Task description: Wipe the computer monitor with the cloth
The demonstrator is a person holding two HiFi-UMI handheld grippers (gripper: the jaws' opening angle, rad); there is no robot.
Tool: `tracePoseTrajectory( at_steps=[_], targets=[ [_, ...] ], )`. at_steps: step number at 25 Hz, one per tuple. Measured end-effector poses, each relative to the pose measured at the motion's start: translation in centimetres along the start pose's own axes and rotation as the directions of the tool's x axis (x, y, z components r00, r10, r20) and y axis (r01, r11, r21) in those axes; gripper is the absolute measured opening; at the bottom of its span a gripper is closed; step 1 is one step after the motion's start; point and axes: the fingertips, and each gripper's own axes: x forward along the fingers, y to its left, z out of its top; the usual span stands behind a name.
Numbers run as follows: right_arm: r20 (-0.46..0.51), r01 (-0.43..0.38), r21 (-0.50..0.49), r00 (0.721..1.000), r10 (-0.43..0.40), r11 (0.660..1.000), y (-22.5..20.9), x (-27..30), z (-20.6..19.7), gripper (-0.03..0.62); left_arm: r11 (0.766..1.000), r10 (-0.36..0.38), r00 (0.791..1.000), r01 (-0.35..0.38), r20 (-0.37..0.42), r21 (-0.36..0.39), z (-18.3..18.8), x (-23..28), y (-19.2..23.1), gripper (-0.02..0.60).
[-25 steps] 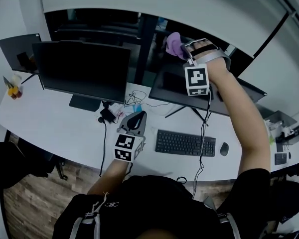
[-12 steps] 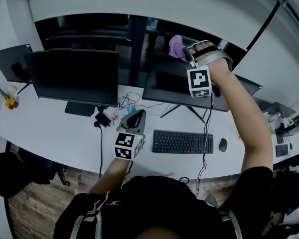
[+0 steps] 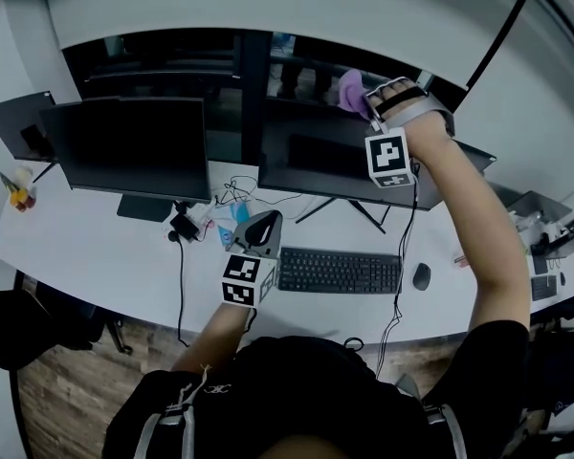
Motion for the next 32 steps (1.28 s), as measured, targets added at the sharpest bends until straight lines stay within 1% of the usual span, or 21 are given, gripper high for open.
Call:
tracePoseTrajectory(
  at_steps=[6, 11, 23, 32],
  targets=[
    [-0.031, -0.018, 0.012, 0.999, 0.018, 1.0, 3.8, -0.6, -3.3, 0.075, 1.0, 0.008, 1.0, -0.008, 0.008, -0.01, 0.0, 1.9, -3.1, 0.014],
    [-0.054, -0.026, 0.024, 0.998, 0.027, 0.999, 7.8, -0.7, -7.1, 0.074, 1.0, 0.005, 1.0, -0.005, 0.004, -0.002, -0.1, 3.8, -6.8, 0.014],
    [-0.119, -0.066, 0.07, 0.99, 0.074, 0.995, 18.2, -1.6, -17.3, 0.075, 0.999, -0.036, 0.999, 0.036, -0.018, 0.039, -1.1, 9.2, -16.8, 0.014],
    [-0.16, -0.072, 0.071, 0.984, 0.083, 0.995, 24.5, -2.4, -23.0, 0.075, 0.998, -0.038, 0.999, 0.039, -0.02, 0.053, -2.5, 11.9, -22.9, 0.014]
  ],
)
